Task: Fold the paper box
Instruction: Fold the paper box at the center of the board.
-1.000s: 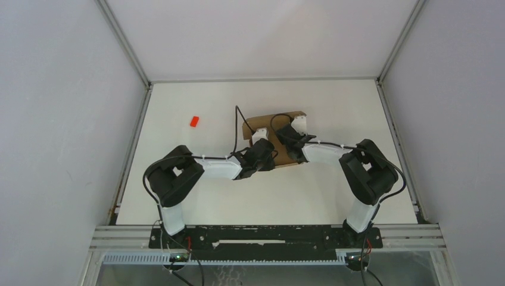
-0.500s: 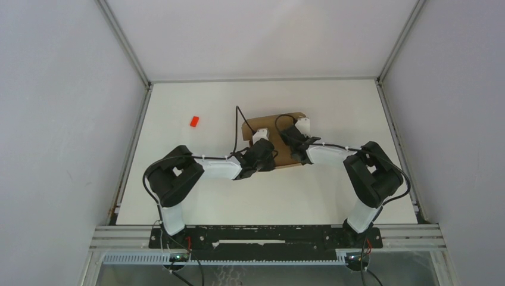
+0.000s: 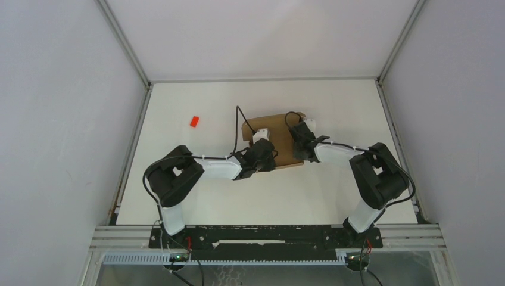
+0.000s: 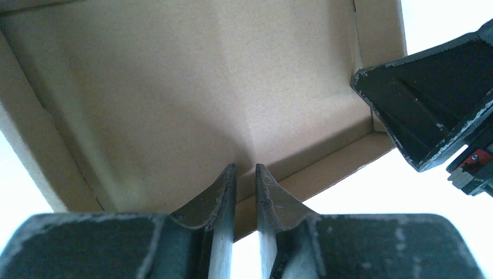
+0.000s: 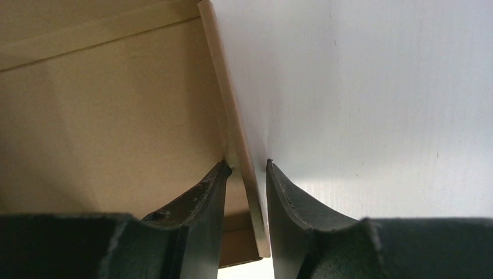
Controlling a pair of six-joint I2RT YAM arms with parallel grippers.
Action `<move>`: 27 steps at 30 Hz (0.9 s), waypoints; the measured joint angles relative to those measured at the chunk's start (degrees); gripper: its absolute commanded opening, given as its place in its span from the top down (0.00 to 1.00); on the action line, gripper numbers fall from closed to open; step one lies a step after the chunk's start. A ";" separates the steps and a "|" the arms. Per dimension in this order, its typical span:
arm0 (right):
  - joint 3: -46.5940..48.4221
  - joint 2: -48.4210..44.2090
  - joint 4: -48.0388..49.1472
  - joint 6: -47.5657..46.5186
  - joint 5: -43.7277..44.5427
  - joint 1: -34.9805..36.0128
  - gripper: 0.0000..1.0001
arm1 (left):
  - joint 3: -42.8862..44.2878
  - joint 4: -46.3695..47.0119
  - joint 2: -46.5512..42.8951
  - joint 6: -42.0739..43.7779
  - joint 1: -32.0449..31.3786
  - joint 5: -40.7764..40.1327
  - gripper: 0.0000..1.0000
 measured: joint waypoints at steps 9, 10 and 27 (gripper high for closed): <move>0.52 0.15 0.87 -1.25 -1.01 -2.03 0.59 | 0.13 0.68 0.39 0.28 0.00 0.63 0.77; 0.92 0.37 0.85 -1.33 -0.81 -2.10 0.59 | 0.13 0.74 0.42 0.28 0.00 0.74 0.77; 6.88 6.19 1.84 -3.34 2.05 -2.78 0.71 | 0.13 1.16 0.55 0.74 0.00 1.09 0.77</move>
